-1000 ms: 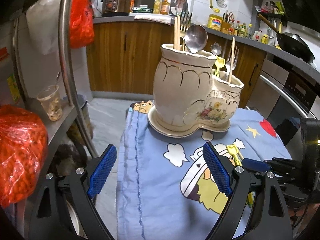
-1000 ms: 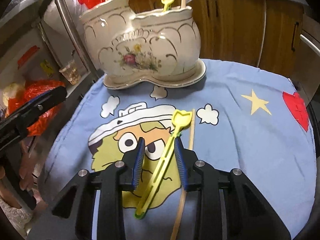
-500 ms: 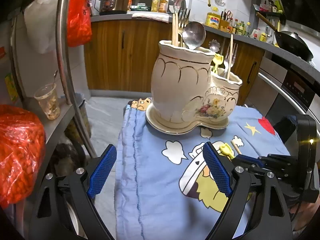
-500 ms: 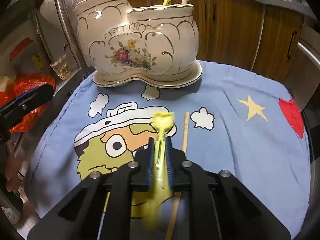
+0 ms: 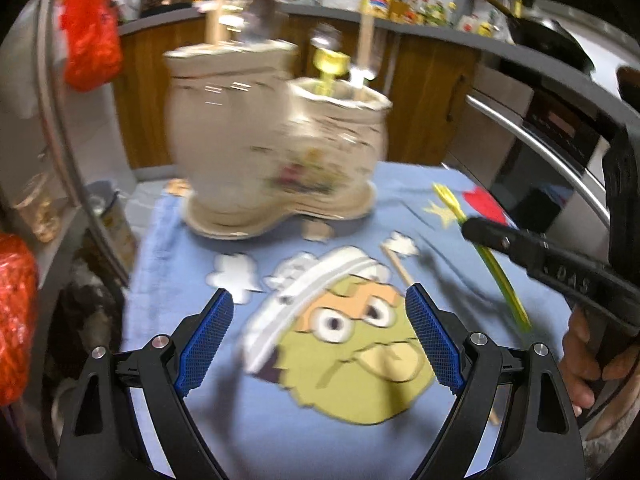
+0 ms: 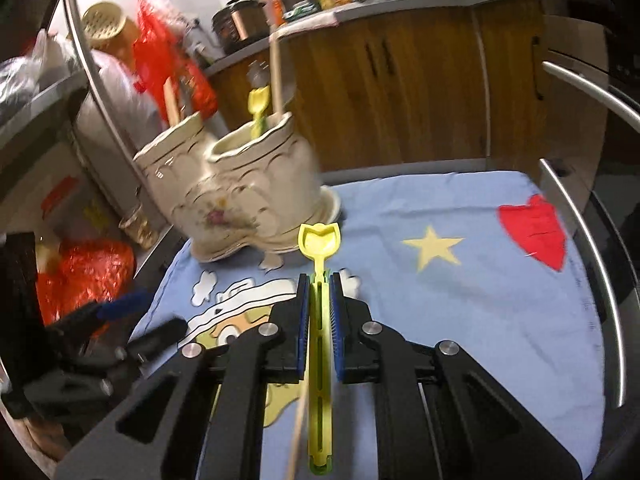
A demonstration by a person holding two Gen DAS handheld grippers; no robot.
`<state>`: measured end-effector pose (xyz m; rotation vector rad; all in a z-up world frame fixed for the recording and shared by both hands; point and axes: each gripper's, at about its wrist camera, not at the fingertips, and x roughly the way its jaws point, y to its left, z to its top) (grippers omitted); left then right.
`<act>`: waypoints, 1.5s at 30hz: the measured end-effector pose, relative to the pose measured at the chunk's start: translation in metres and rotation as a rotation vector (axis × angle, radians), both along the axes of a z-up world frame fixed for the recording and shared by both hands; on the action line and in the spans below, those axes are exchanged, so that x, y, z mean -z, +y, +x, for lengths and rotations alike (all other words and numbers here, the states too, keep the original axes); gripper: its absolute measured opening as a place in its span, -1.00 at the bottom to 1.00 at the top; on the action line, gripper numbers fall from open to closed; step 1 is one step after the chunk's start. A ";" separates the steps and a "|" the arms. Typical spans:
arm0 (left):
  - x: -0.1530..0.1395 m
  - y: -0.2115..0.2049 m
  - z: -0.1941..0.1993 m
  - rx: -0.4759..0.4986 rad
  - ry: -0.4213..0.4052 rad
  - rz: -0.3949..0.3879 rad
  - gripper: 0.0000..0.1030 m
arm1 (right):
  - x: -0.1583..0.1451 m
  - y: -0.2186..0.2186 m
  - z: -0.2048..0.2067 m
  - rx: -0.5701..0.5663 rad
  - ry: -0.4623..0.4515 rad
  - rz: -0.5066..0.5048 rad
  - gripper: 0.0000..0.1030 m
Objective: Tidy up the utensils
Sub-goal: 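Grasp the long yellow spoon with the right tool while the left tool grasps the last chopstick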
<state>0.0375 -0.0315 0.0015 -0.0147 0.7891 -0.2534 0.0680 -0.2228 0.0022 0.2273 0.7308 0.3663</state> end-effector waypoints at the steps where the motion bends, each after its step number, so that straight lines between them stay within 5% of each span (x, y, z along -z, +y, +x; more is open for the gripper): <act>1: 0.003 -0.007 0.002 0.013 0.011 0.005 0.71 | 0.000 -0.004 0.000 0.008 0.001 0.005 -0.81; 6: 0.016 -0.041 0.012 0.061 0.060 0.019 0.60 | 0.001 -0.014 0.000 0.025 -0.003 0.009 -0.81; 9: 0.023 -0.056 0.017 0.096 0.103 0.018 0.16 | 0.002 -0.019 -0.001 0.027 -0.006 0.007 -0.81; 14: 0.031 -0.076 0.021 0.132 0.126 0.067 -0.31 | 0.002 -0.024 -0.004 0.028 -0.009 0.006 -0.81; 18: 0.033 -0.083 0.026 0.106 0.109 0.124 -0.48 | 0.003 -0.027 -0.004 0.027 -0.013 0.001 -0.81; 20: 0.035 -0.087 0.028 0.093 0.084 0.171 -0.77 | 0.003 -0.026 -0.004 0.025 -0.016 -0.001 -0.81; 25: 0.035 -0.086 0.031 0.113 0.056 0.184 -0.82 | 0.002 -0.025 -0.005 0.028 -0.022 -0.001 -0.81; 34: 0.014 -0.035 0.016 0.113 0.025 0.001 -0.90 | 0.001 -0.018 -0.005 0.014 -0.031 0.013 -0.81; 45: -0.058 0.041 -0.016 0.051 -0.208 -0.217 -0.90 | -0.028 0.004 0.000 -0.014 -0.100 0.023 -0.81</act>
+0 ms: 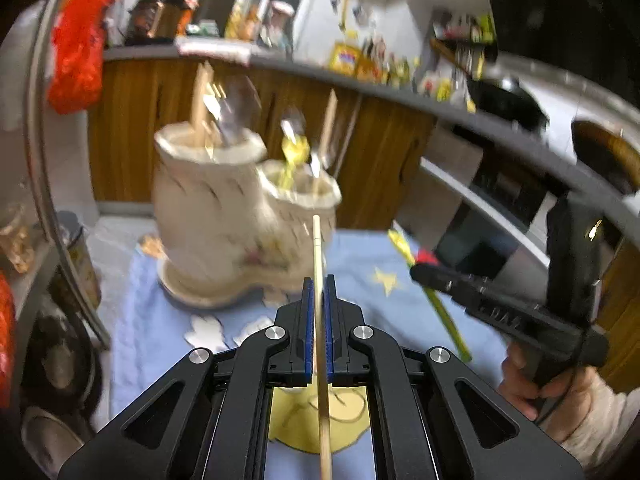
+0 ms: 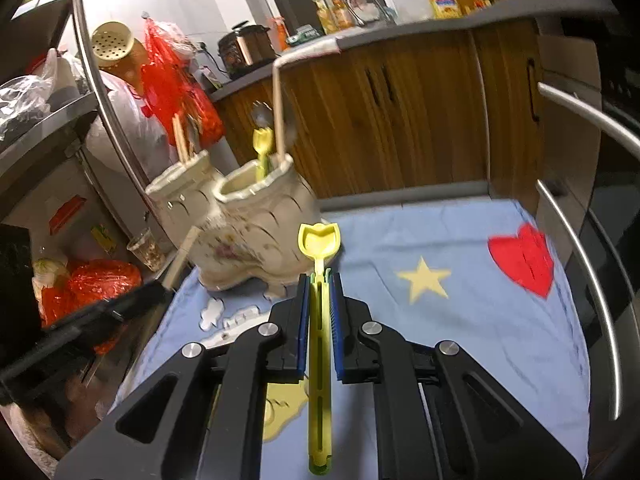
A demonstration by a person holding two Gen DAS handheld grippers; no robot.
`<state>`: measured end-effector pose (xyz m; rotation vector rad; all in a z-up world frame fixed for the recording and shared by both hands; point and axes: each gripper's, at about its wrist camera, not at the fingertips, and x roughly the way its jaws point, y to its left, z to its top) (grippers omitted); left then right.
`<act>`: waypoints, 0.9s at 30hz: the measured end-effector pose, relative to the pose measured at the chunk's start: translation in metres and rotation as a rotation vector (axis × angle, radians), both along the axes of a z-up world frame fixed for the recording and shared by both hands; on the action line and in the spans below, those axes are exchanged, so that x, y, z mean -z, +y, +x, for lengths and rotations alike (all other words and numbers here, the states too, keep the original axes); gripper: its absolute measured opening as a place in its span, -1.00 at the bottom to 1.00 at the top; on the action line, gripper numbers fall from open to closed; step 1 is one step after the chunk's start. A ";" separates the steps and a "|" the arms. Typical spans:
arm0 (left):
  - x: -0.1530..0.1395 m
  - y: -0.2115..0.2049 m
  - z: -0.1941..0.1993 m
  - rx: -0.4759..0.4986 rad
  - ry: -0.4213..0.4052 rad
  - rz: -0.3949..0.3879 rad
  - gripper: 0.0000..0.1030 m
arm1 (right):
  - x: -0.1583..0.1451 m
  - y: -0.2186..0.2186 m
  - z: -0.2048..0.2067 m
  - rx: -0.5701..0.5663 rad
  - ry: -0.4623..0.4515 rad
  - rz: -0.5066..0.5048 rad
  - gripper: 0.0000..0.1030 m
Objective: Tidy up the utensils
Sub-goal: 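Grasp the long yellow spoon with the right tool while the left tool grasps the last chopstick, then lift the yellow spoon and chopstick and carry both to the holder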
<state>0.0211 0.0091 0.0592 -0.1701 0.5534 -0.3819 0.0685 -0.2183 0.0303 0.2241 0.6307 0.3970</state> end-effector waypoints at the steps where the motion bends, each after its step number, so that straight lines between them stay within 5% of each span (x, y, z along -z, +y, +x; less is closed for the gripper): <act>1: -0.008 0.005 0.000 -0.010 -0.026 -0.011 -0.90 | -0.005 0.004 0.004 -0.012 -0.003 -0.003 -0.81; 7: -0.049 0.030 0.015 -0.052 -0.113 -0.006 -0.90 | -0.032 0.024 0.033 -0.066 -0.025 -0.009 -0.81; 15: -0.094 0.040 0.066 -0.116 -0.239 -0.005 -0.90 | -0.066 0.044 0.071 -0.061 -0.160 0.027 -0.81; 27: -0.098 0.037 0.120 -0.228 -0.379 -0.016 -0.90 | -0.067 0.063 0.117 -0.025 -0.310 0.093 -0.81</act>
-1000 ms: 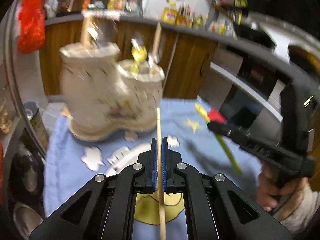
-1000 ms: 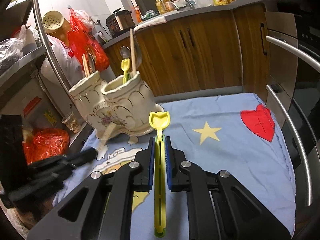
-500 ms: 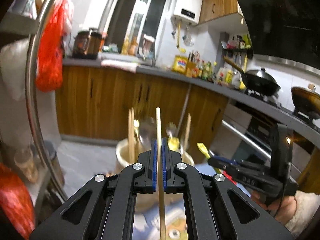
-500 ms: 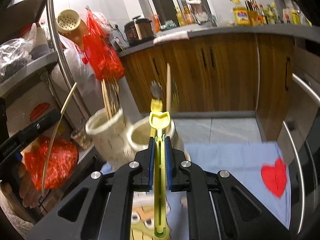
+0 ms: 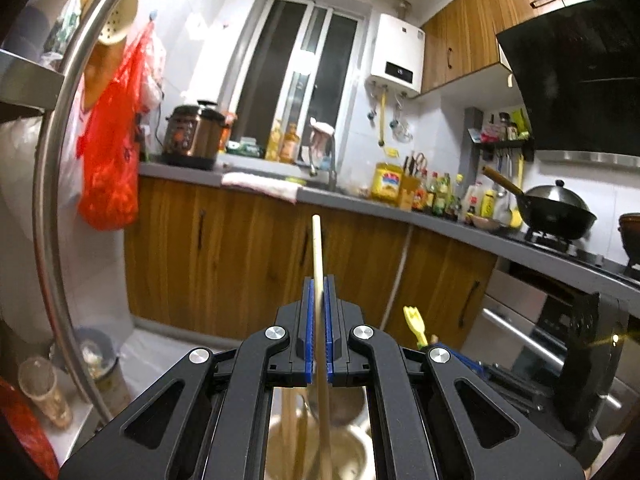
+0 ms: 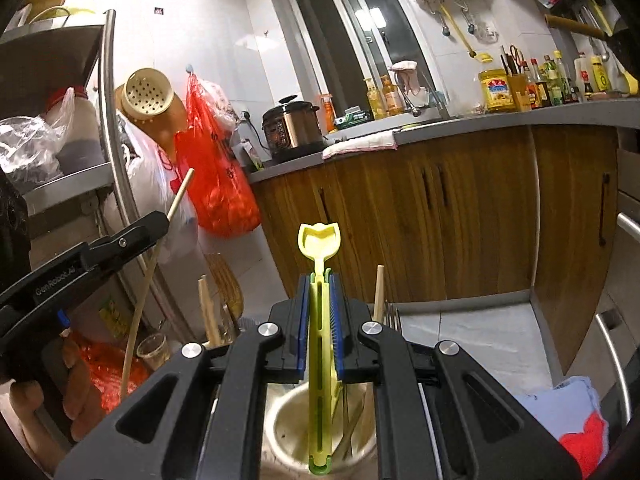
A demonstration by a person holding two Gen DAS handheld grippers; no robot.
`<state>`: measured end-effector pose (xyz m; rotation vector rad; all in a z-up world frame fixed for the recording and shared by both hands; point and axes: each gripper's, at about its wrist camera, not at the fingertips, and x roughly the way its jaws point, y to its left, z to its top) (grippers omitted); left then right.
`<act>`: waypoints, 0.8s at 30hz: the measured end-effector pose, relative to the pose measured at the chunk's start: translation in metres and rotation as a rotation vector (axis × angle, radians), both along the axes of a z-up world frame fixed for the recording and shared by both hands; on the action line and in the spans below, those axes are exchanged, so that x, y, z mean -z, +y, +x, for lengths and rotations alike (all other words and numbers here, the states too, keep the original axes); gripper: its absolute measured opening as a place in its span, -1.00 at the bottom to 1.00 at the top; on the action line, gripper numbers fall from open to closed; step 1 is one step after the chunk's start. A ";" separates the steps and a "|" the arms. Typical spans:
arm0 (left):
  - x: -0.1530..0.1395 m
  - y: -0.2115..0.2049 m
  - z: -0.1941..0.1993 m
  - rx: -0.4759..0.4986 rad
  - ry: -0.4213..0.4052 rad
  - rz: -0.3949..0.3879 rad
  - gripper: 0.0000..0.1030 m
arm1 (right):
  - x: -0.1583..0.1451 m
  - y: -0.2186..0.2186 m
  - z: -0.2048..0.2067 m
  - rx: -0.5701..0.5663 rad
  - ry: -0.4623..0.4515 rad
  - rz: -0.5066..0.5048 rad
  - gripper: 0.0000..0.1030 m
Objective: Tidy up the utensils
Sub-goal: 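Lift the yellow spoon and chopstick and carry both to the holder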
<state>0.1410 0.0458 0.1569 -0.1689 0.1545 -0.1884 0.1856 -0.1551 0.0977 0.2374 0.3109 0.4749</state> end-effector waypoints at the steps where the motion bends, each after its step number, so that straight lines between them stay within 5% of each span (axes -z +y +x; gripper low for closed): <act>1: 0.000 0.000 0.002 -0.006 -0.008 -0.002 -0.90 | 0.002 0.000 0.003 0.002 0.002 0.009 -0.81; 14: 0.022 0.000 0.013 -0.131 -0.084 0.020 -0.90 | 0.021 0.011 0.013 -0.014 -0.041 0.012 -0.81; 24: 0.035 0.000 -0.012 -0.093 -0.073 0.074 -0.90 | 0.032 0.005 0.003 -0.020 -0.037 -0.004 -0.81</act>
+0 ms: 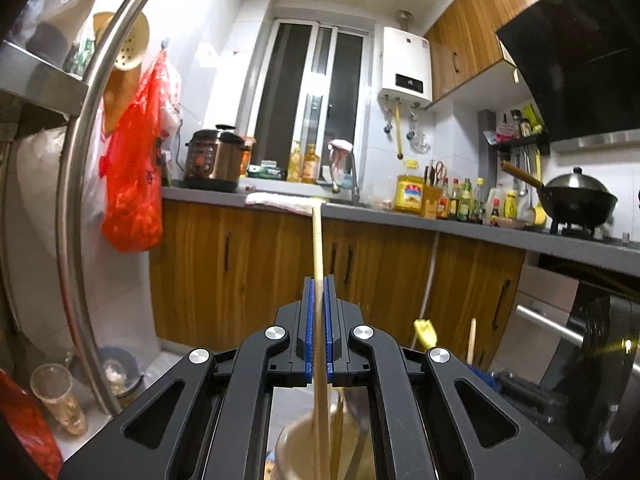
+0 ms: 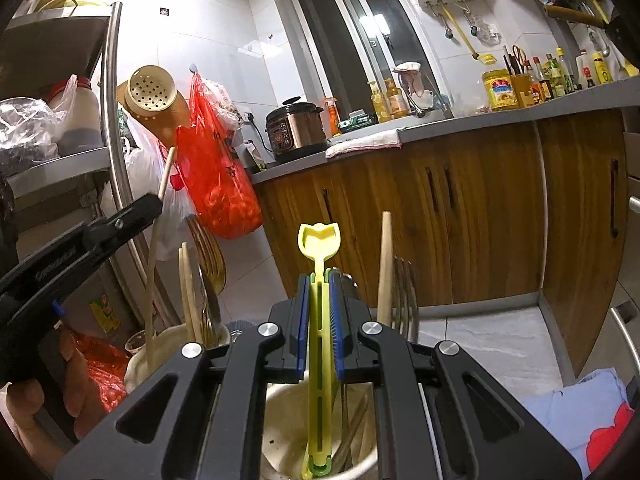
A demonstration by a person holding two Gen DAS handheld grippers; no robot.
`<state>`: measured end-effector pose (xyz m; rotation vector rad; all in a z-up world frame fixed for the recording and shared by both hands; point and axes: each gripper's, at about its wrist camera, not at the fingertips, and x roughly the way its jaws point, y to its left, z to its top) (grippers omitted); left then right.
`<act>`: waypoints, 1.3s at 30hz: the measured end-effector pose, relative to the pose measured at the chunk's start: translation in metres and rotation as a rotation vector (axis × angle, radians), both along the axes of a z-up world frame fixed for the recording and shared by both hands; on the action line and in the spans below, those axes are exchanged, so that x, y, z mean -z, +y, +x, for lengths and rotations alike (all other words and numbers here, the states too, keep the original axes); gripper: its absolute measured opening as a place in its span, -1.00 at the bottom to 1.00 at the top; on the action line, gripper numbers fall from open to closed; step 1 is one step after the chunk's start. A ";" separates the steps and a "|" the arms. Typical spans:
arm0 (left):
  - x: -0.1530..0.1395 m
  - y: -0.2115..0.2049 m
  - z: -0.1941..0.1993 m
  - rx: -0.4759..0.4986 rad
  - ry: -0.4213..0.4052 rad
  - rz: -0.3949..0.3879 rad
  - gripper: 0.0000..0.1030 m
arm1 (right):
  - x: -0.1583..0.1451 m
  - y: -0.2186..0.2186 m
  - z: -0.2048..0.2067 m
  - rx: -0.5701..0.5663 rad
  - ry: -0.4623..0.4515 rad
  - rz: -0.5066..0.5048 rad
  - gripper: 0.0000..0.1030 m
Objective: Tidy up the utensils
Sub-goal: 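Lift the yellow spoon and chopstick and carry both to the holder, then drop the chopstick into the larger cup while the right tool drops the yellow spoon into the smaller cup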
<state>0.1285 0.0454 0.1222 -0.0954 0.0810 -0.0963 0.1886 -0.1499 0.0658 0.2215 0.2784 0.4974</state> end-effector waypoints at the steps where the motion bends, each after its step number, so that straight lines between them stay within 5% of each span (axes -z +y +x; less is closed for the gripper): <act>1: 0.001 0.000 -0.002 0.003 0.005 0.003 -0.90 | 0.001 -0.001 -0.001 0.001 0.005 -0.001 -0.81; 26: 0.032 0.003 -0.030 0.045 0.285 0.083 -0.90 | 0.016 -0.023 -0.039 0.019 0.159 -0.095 -0.81; 39: 0.026 0.002 -0.046 0.032 0.302 0.079 -0.74 | 0.012 -0.033 -0.050 0.054 0.199 -0.090 -0.64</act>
